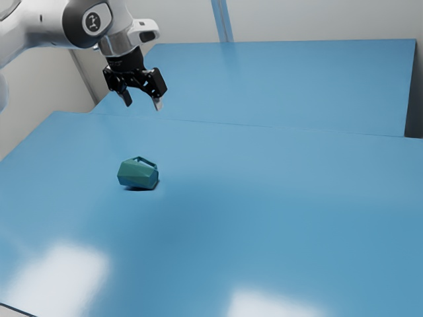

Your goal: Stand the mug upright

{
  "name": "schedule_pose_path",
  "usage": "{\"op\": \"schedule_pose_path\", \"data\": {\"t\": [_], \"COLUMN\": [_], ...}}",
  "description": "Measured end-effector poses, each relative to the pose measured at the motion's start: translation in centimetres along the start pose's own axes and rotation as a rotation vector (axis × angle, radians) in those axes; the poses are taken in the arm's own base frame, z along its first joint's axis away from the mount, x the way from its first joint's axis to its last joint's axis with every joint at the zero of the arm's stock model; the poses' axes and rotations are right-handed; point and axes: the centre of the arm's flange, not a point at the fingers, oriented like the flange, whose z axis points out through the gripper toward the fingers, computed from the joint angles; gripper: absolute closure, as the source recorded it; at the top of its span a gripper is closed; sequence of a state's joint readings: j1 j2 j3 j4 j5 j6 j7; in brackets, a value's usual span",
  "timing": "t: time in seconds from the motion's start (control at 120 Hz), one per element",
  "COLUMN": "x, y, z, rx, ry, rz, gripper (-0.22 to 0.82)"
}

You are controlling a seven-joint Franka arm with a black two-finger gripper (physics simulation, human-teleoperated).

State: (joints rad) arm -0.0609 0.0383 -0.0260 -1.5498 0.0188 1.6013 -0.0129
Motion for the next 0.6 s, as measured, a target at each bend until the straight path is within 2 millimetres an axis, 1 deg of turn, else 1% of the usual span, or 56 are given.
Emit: {"op": "schedule_pose_path", "data": {"t": [0.117, 0.333, 0.45, 0.6], "x": [0.2, -0.5, -0.8, -1.8], "y": [-0.7, -2.2, -2.6, -3.0], "z": [0.4, -0.2, 1.3, 4.9], "rx": [0.001, 0.003, -0.023, -0.118], "ry": [-0.005, -0.012, -0.048, -0.102], "rz": [-0.013, -0.037, -0.048, -0.086], "gripper": [0.0, 0.0, 0.0, 0.0]}}
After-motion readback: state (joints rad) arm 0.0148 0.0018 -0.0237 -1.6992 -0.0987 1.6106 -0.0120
